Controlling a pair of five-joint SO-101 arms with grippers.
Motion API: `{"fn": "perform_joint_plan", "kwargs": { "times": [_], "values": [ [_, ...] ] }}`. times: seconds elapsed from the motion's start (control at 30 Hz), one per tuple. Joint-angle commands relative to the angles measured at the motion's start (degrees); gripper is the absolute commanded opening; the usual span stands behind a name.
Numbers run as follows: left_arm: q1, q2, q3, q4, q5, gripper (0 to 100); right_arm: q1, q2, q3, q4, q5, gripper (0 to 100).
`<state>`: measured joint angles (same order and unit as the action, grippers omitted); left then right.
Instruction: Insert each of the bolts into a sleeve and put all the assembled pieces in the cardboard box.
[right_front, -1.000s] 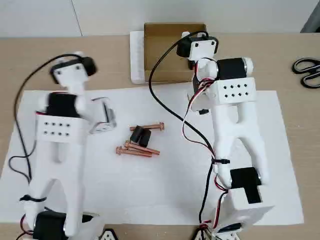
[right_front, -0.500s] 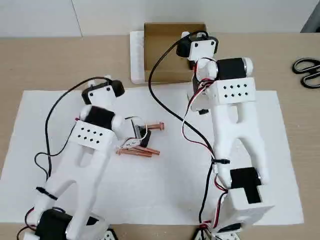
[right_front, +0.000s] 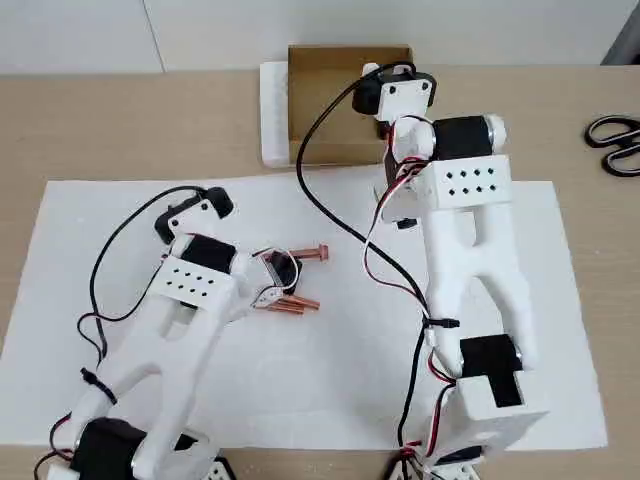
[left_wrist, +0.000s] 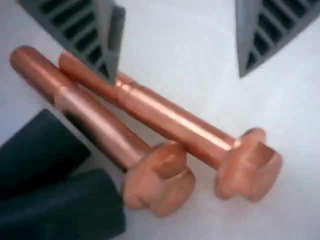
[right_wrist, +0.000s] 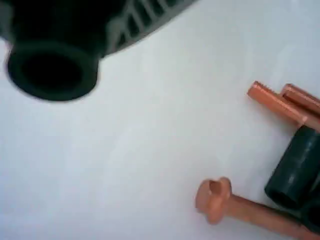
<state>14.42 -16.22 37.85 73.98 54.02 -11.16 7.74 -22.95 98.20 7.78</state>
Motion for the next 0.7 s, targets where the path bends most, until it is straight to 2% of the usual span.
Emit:
{"fn": "perform_joint_plan", "kwargs": {
  "times": [0.0, 0.3, 0.67],
  "values": [
    [0.4, -0.1, -0.2, -0.9, 2.7, 15, 0.4, -3.6, -1.8, 0.7, 0.3, 0.2],
    [0.3, -0.1, 3.5, -6.2, 7.2, 15, 0.4, -3.6, -1.8, 0.7, 0.3, 0.2],
    [0.1, -0.1, 9.8, -13.6, 7.3, 15, 0.4, -3.6, -1.8, 0.7, 0.3, 0.2]
  ]
}}
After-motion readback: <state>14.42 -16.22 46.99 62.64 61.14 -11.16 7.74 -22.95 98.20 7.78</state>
